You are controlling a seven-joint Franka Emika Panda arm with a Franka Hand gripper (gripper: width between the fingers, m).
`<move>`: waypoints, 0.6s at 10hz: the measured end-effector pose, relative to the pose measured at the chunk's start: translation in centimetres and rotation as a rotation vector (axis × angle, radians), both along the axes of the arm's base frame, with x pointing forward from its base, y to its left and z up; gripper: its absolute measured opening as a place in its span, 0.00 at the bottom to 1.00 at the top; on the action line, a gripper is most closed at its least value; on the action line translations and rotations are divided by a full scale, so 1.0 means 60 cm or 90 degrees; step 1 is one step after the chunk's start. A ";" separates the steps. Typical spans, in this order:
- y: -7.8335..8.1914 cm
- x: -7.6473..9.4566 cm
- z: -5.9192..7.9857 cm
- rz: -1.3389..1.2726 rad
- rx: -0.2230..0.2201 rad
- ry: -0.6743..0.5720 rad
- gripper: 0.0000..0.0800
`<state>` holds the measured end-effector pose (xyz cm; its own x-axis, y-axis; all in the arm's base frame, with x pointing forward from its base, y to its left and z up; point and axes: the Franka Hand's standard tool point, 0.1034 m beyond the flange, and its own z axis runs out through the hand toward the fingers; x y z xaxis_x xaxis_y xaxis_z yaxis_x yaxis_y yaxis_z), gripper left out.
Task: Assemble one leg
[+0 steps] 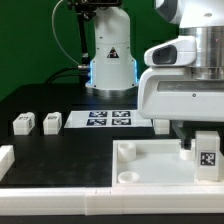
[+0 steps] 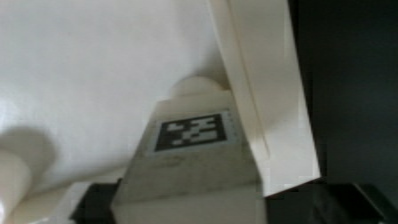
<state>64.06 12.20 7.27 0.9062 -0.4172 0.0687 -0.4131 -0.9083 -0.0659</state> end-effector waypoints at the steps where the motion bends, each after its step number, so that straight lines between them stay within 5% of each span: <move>1: 0.000 -0.001 -0.001 -0.067 0.009 0.004 0.37; 4: -0.003 -0.002 -0.005 -0.366 0.026 0.014 0.37; 6: -0.008 -0.002 -0.007 -0.621 0.082 0.004 0.37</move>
Offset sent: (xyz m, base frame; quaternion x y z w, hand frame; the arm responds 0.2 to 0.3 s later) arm 0.0085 -0.0046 -0.0013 -0.0342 0.0734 0.2827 0.9558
